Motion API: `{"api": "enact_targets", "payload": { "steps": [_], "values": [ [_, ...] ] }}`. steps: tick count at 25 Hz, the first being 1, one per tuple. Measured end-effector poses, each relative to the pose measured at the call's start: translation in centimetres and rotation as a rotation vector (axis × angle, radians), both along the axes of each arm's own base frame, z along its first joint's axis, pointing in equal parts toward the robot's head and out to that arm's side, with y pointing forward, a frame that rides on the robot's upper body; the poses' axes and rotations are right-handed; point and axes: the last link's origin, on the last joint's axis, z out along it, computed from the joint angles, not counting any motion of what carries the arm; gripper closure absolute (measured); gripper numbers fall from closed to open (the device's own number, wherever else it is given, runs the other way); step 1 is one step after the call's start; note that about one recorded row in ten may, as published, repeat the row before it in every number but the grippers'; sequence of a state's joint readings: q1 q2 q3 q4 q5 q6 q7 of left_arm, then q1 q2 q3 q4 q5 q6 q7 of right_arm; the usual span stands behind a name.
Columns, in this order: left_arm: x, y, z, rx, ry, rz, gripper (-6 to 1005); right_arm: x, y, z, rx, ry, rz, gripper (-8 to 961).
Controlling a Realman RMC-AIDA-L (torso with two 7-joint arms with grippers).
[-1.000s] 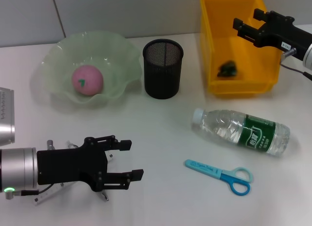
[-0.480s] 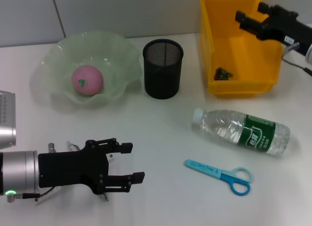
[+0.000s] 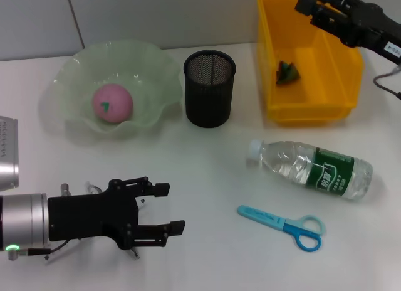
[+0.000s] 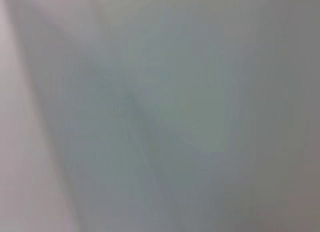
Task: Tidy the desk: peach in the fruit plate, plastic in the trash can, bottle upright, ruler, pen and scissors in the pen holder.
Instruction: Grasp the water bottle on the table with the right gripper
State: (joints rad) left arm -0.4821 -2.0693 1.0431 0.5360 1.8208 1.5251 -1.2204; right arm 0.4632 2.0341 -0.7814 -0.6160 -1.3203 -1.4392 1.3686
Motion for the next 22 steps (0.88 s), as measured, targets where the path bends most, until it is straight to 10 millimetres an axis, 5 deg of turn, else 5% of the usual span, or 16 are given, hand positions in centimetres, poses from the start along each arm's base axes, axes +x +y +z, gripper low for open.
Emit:
{"api": "enact_targets", "payload": {
  "steps": [7,22],
  "values": [
    [0.0,0.0,0.1,-0.002,0.000,-0.004,189,-0.8,-2.2,0.4,-0.183,-0.026,0.140,213],
    [0.0,0.1,0.2,0.001,0.004,-0.010,189,-0.5,-4.1,-2.7,-0.462,-0.286,0.227,214]
  ]
}}
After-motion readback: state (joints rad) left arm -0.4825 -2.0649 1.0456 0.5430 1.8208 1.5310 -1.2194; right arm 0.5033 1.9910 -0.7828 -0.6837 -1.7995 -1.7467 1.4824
